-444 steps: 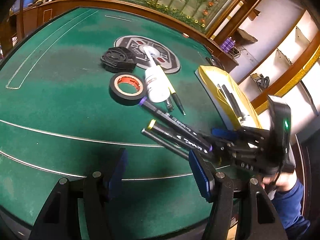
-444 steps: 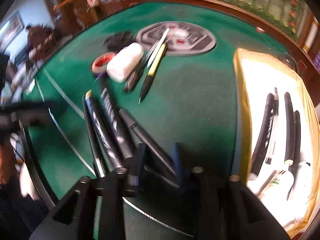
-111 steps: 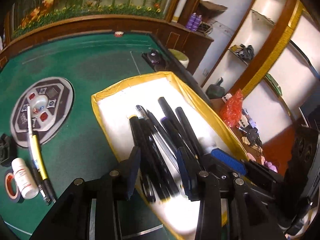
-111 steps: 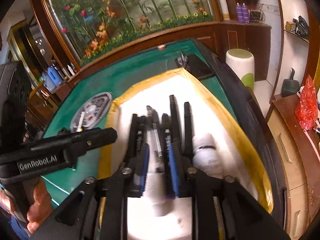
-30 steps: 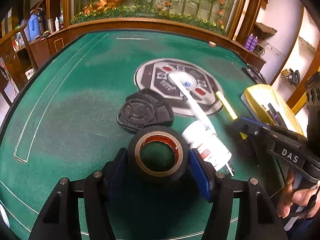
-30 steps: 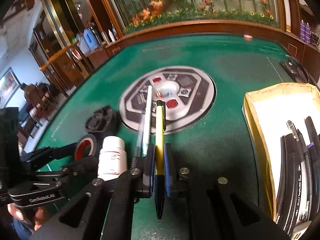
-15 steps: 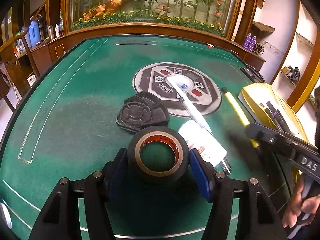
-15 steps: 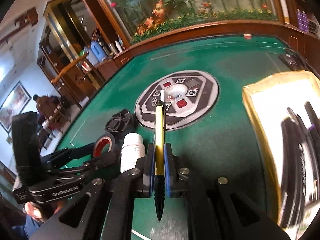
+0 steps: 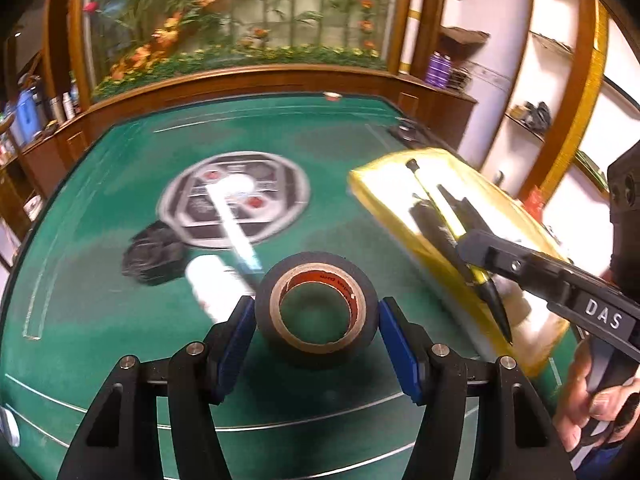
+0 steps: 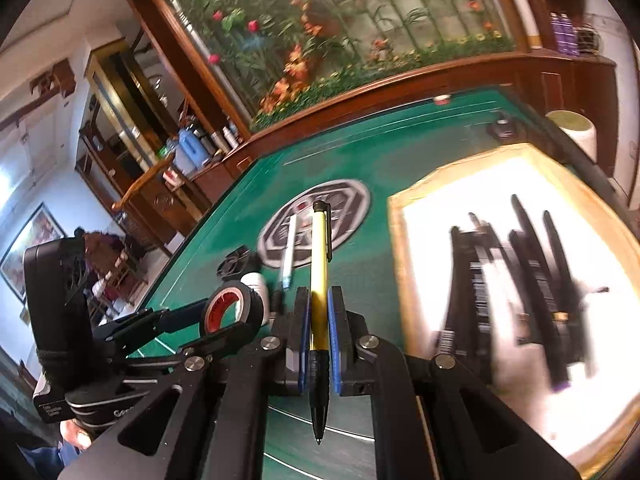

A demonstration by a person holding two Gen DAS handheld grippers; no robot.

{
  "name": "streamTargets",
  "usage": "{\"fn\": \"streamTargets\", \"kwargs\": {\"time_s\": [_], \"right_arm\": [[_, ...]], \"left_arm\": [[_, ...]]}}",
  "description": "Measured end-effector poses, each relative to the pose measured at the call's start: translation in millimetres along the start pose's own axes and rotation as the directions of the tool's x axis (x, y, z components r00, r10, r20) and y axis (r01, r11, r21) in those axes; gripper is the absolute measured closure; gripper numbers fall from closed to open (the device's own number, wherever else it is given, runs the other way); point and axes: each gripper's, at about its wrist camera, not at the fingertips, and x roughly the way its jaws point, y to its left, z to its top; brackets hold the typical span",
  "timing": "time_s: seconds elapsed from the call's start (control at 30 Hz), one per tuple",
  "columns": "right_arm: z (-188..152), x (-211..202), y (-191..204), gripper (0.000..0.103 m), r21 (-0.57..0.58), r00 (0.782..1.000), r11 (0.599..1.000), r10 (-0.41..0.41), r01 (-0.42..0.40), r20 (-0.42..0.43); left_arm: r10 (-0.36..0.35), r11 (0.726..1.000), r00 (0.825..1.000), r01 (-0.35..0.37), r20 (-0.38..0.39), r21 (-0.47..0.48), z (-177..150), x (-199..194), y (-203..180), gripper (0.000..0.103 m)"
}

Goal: Organize rigid objects
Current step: 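Grasp the black tape roll with the left tool while the right tool grasps the yellow pen, then carry the tape roll and yellow pen into the tray and open both tools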

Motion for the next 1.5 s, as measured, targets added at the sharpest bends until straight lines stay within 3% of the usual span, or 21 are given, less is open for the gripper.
{"fn": "streamTargets", "kwargs": {"time_s": [0.23, 0.37, 0.63, 0.7, 1.1, 1.43, 1.5], "right_arm": [[5, -43, -56, 0.095, 0.099, 0.993, 0.992, -0.087, 0.079, 0.077], [9, -59, -76, 0.095, 0.121, 0.982, 0.982, -0.157, 0.144, 0.102], [28, -39, -99, 0.095, 0.053, 0.953, 0.951, -0.304, 0.304, -0.001], [29, -28, -102, 0.095, 0.034, 0.949, 0.949, -0.312, 0.314, -0.033], [19, -3, -116, 0.095, 0.051, 0.943, 0.945, -0.318, 0.324, -0.096], [18, -4, -116, 0.094, 0.066, 0.939, 0.939, -0.331, 0.337, -0.091], [17, -6, -114, 0.093, 0.065, 0.937, 0.937, -0.338, 0.344, -0.087]], "left_arm": [[-0.07, 0.994, 0.998, 0.07, -0.008, 0.088, 23, 12, -70, 0.037], [-0.122, 0.988, 0.992, 0.124, -0.029, 0.092, 41, 32, -97, 0.037], [-0.186, 0.98, 0.972, 0.194, -0.141, 0.044, 52, 87, -126, 0.037], [-0.199, 0.977, 0.967, 0.209, -0.161, 0.048, 48, 92, -128, 0.037], [-0.206, 0.969, 0.972, 0.218, -0.11, 0.119, 36, 92, -135, 0.037], [-0.223, 0.966, 0.969, 0.234, -0.106, 0.106, 38, 94, -133, 0.036], [-0.24, 0.963, 0.965, 0.251, -0.109, 0.1, 37, 92, -132, 0.031]]}}
